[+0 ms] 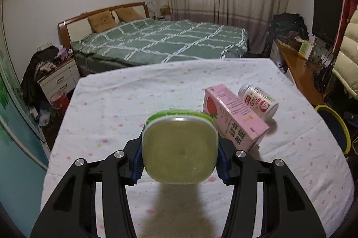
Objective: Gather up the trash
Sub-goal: 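Carry the bottle with the left gripper over the bin and release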
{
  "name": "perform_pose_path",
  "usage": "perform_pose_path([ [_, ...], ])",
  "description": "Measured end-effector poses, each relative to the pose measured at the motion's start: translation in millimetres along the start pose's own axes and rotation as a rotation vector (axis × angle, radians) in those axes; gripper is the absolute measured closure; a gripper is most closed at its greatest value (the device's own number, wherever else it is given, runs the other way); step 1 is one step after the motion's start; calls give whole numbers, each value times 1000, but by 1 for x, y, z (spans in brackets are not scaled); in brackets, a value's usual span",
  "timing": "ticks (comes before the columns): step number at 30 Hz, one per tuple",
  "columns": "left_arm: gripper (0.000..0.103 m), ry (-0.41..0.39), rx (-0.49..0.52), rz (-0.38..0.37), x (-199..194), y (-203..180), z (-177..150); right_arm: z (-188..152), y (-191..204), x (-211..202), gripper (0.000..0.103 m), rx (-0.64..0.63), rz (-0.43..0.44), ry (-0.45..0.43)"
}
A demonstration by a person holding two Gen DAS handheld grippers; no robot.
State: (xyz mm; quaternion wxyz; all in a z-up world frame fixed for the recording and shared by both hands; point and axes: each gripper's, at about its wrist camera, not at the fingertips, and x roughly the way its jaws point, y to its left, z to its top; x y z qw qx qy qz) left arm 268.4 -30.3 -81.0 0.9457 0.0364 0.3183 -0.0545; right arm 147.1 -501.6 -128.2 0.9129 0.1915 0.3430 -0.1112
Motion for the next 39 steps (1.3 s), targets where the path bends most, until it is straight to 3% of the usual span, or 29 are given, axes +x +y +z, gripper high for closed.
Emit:
perform_pose_path([
  [8,52,-52,14,-3,-32,0,2,1,1,-7,53,-7,9,-6],
  [24,52,-54,63,-73,-55,-24,7,0,-12,-23,53,0,16,-21],
  [30,52,-74,109,-154,-77,-55,15,-2,-26,-37,53,6,12,-42],
  [39,52,-84,244,-395,-93,-157,48,-9,-62,-64,53,33,-24,-87],
])
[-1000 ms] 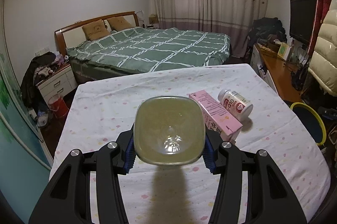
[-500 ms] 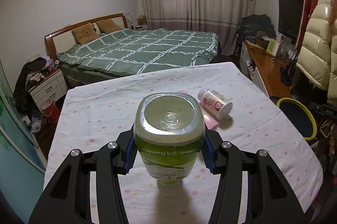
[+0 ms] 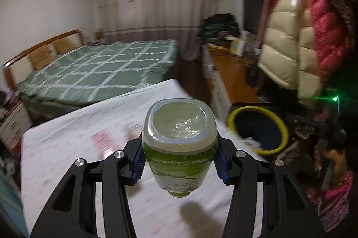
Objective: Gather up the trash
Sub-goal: 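Carry the bottle with the left gripper over the bin and release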
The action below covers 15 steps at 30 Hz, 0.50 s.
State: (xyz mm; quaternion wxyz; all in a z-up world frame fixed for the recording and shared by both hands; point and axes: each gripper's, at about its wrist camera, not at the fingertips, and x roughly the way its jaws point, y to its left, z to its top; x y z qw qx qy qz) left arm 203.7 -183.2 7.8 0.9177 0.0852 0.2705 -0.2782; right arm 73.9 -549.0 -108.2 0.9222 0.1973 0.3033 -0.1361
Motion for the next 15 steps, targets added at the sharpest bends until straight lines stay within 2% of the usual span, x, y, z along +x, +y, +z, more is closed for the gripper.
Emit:
perform_pose_path([
  [8,52,45,92,-173,81,-103,48,-13,-38,-26,53,-3,-48,-11],
  [15,52,116,132,-268,167,-189,60,-25,-60,-34,53,-2,-90,6],
])
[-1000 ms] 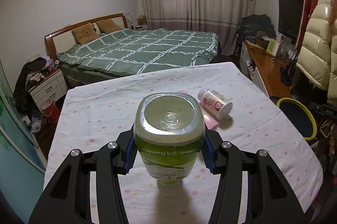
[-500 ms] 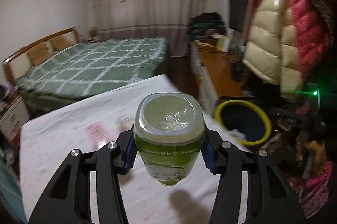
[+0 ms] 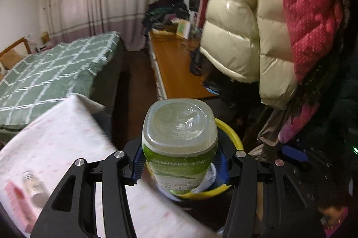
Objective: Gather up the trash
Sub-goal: 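Carry the bottle with the left gripper over the bin and release, then grasp the pink carton with the right gripper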
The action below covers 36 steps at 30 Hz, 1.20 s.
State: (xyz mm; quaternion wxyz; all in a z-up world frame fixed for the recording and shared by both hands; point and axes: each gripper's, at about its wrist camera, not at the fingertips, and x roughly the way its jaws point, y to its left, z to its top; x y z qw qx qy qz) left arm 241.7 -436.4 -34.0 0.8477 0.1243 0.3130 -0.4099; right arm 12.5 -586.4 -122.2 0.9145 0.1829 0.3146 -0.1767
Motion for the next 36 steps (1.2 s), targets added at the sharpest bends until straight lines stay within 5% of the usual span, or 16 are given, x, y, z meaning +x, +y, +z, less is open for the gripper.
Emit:
perform_pose_path([
  [6,52,55,8,-15,58,-24,0,-2,-17,-1,53,36,-28,5],
  [8,44,56,-8,1,65,-24,-2,-3,-17,-1,53,38,-28,6],
  [11,30,31,-16,21,54,-18,-6,-3,-15,0,53,35,-24,9],
  [20,15,-56,-76,86,-33,36,-34,-4,12,6,53,-7,15,28],
  [27,9,-129,-192,250,-127,120,-84,-1,62,11,53,-82,67,42],
  [36,7,-133,-443,581,-220,263,-185,2,178,25,53,-230,240,85],
])
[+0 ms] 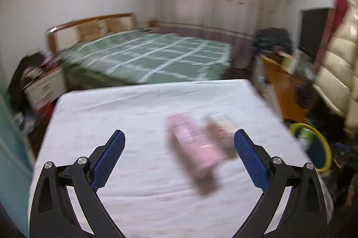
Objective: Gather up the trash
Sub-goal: 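Grasp the pink carton with the right gripper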
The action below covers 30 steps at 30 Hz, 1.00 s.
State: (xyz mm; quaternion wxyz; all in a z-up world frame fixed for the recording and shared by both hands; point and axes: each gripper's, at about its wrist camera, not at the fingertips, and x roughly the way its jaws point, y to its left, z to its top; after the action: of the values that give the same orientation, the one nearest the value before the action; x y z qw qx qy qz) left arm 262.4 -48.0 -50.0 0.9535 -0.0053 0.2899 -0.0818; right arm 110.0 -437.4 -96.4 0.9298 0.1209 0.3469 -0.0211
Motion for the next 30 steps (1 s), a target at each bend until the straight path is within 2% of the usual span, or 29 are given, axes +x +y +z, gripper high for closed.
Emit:
perform_pose_path([
  [4,7,23,-80,128,13,68,-16,14,66,27,53,-87,130,47],
  [7,7,30,-112,200,20,100,-28,21,122,45,53,-165,217,79],
  [11,7,45,-141,192,24,120,-40,25,191,66,42,-268,296,104],
  [15,7,51,-110,190,29,120,-46,23,238,92,40,-347,282,133],
  [21,7,66,-100,158,33,102,-46,16,269,130,40,-393,220,199],
  [25,7,62,-102,146,33,100,-45,5,269,144,41,-397,202,231],
  [27,7,60,-103,144,32,98,-44,3,268,147,58,-393,198,233],
  [29,7,59,-104,143,31,98,-44,2,266,147,65,-389,198,234],
  [30,7,60,-104,143,31,98,-44,3,265,145,66,-386,200,227],
])
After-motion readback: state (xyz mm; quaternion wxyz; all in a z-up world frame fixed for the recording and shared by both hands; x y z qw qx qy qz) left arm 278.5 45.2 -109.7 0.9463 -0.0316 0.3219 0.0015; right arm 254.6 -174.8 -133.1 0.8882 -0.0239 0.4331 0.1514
